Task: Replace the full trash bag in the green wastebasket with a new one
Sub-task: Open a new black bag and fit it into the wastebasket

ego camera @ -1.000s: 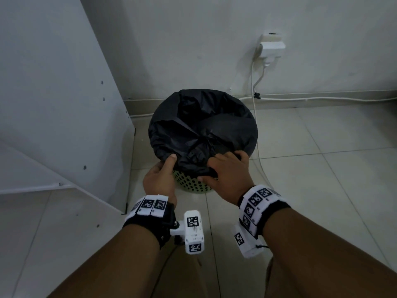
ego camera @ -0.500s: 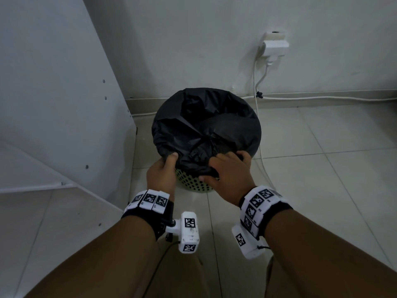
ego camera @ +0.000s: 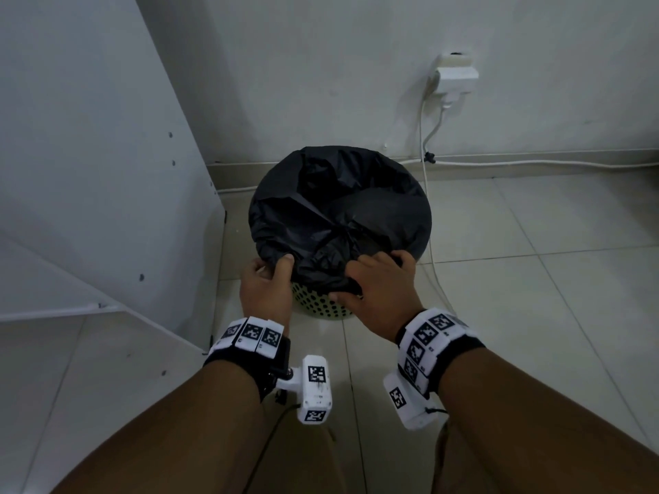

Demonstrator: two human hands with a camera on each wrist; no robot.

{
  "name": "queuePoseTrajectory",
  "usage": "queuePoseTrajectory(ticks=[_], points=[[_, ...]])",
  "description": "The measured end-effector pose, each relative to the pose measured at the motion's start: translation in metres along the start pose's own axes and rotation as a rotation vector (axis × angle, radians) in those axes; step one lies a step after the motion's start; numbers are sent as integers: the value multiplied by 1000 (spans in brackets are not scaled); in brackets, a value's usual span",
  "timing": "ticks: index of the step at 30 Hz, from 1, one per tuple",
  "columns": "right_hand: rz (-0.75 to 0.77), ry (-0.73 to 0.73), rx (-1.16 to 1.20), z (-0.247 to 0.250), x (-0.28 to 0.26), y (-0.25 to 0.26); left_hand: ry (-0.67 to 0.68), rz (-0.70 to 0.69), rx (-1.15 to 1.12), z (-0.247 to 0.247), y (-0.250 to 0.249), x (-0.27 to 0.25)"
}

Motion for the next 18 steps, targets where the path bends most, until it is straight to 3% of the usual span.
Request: queuePoseTrajectory(ticks=[5, 12, 18], points=[[-7, 7, 4, 1, 0, 0, -35, 18, -22, -2, 3, -7], [-10, -15, 6, 0, 0, 0, 76, -67, 164, 2, -3, -6], [-9, -27, 22, 0, 0, 0, 116, 33, 157, 0, -12, -5]])
Point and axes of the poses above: each hand's wrist, its own x-axis towards the middle knuckle, its own z-axis out of the back of the hand, y = z × x, the point moved 2 cm from there along x, towards the middle knuckle, and after that the axes turned 13 degrees about -x, right-handed, at the moved point
